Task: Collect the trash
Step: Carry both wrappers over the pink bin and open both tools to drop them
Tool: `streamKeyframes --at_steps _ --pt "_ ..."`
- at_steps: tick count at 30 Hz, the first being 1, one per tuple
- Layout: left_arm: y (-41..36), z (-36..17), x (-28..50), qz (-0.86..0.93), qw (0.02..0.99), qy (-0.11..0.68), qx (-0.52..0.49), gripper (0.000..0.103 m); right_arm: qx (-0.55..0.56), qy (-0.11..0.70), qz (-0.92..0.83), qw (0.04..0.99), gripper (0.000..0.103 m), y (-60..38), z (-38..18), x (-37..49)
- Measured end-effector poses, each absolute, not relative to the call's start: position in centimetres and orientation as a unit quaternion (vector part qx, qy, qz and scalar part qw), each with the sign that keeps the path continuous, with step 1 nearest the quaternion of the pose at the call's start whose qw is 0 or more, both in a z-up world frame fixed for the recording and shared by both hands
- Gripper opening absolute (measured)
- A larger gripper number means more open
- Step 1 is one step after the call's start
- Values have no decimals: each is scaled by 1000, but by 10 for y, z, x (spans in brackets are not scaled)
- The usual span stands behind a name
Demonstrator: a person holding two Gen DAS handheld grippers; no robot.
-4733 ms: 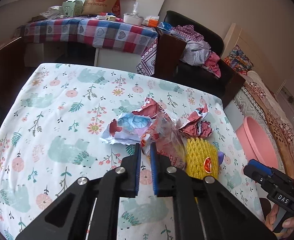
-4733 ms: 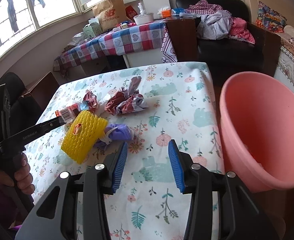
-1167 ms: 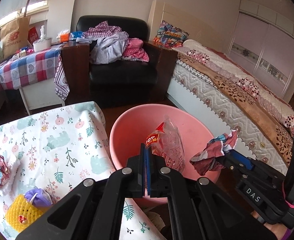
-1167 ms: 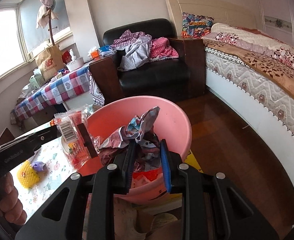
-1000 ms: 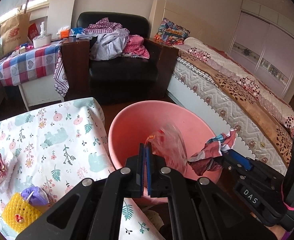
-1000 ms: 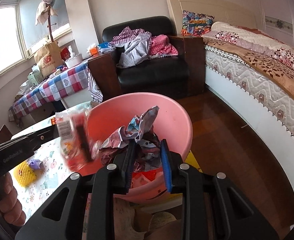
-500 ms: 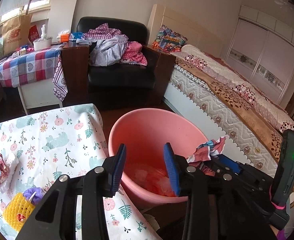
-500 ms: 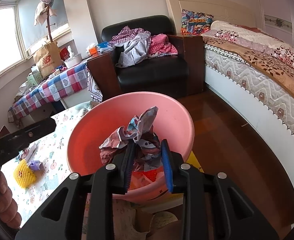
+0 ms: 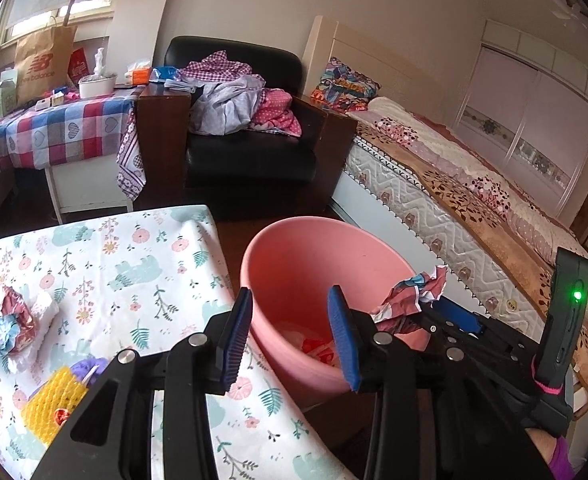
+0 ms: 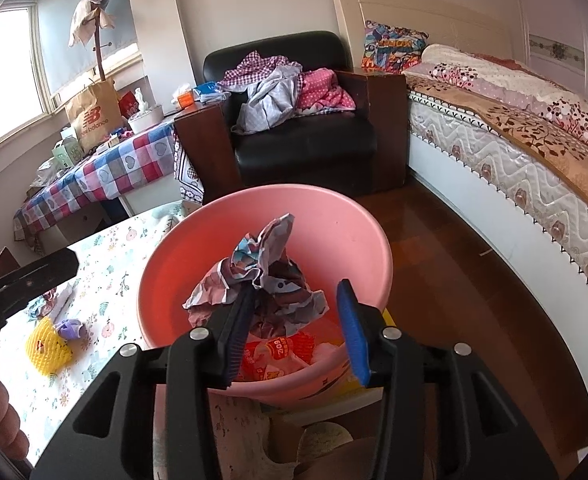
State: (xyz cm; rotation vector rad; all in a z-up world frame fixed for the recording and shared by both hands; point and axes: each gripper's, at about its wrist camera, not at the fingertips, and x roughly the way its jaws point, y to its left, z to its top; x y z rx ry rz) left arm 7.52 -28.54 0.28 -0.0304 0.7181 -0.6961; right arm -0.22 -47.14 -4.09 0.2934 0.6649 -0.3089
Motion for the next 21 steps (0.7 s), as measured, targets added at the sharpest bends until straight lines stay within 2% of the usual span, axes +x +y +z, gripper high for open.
streamKeyframes --at_steps 4,21 --pt "-275 3 72 -330 879 343 -18 38 139 339 -161 917 50 -471 -44 2" --pt "-240 4 69 -316 884 342 -33 38 108 393 -182 895 50 -463 -54 2"
